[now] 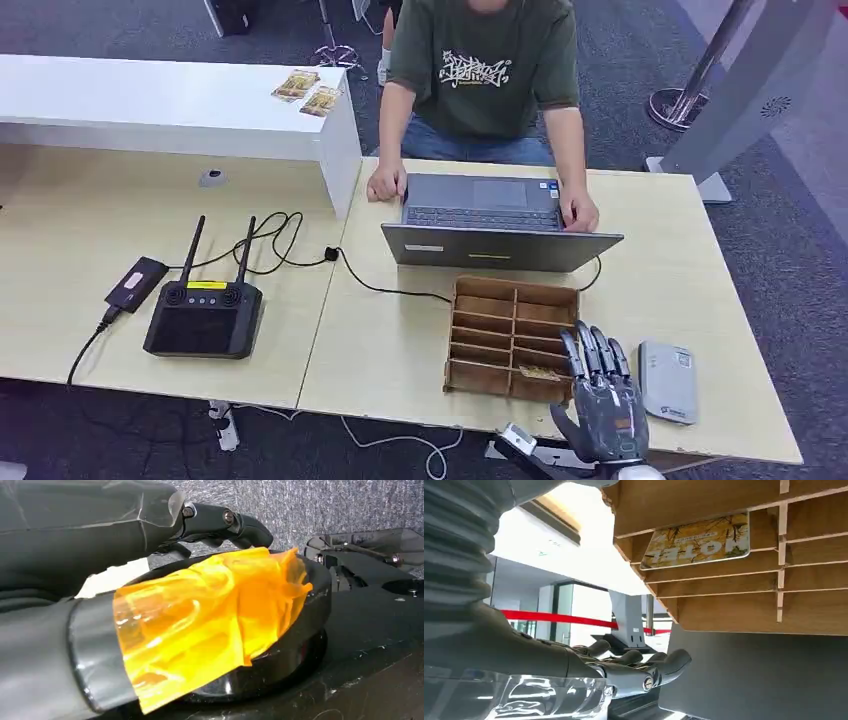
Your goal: Pass the card to the sensor for recognition and then transmit it.
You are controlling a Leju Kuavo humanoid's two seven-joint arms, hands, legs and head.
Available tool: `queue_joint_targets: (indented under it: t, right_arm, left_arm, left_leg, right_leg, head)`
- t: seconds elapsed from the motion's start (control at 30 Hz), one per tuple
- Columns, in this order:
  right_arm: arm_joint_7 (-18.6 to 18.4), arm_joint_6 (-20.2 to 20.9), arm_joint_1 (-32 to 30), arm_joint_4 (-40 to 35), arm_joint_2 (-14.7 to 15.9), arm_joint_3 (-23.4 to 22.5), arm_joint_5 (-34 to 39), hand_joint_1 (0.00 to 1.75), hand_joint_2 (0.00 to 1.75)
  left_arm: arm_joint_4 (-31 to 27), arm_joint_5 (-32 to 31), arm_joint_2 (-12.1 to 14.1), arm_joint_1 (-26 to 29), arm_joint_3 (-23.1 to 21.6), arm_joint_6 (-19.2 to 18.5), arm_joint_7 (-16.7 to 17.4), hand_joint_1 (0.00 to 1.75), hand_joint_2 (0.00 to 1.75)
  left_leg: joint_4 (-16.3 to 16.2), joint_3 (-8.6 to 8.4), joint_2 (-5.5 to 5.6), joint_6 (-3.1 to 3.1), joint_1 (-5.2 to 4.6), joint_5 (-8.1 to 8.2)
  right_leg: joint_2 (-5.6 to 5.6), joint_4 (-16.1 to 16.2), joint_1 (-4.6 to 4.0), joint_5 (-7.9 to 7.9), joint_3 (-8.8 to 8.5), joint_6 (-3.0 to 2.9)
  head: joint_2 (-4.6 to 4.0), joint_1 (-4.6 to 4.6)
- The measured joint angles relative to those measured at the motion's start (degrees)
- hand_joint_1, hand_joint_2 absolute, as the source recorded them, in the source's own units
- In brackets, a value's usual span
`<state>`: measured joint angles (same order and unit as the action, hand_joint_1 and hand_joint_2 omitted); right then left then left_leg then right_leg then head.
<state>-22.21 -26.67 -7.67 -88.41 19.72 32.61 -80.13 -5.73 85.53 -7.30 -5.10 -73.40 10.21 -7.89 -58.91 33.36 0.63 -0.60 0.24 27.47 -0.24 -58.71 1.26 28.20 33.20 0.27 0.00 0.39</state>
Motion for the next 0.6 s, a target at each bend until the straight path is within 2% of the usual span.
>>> queue_joint_targets:
  t: [0.3, 0.6]
  right_arm:
    - [2.3, -0.1, 1.4, 1.8, -0.8, 0.7, 2.6, 0.0, 1.75]
    - [2.7, -0.1, 2.4, 3.3, -1.5, 1.7, 2.8, 0.0, 1.75]
  left_arm:
    - [0.0, 0.0, 0.0, 0.0, 0.0, 0.0, 0.0, 0.0, 0.0]
    - [0.0, 0.0, 0.0, 0.0, 0.0, 0.0, 0.0, 0.0, 0.0]
  left_leg:
    - [0.0, 0.0, 0.0, 0.0, 0.0, 0.0]
    - [0.0, 0.01, 0.01, 0.0, 0.0, 0.0]
  right_leg:
    - [0.0, 0.0, 0.0, 0.0, 0.0, 0.0]
    - [-0.01, 0.0, 0.0, 0.0, 0.0, 0.0]
  head:
    - [0.0, 0.0]
    - [0.0, 0.0]
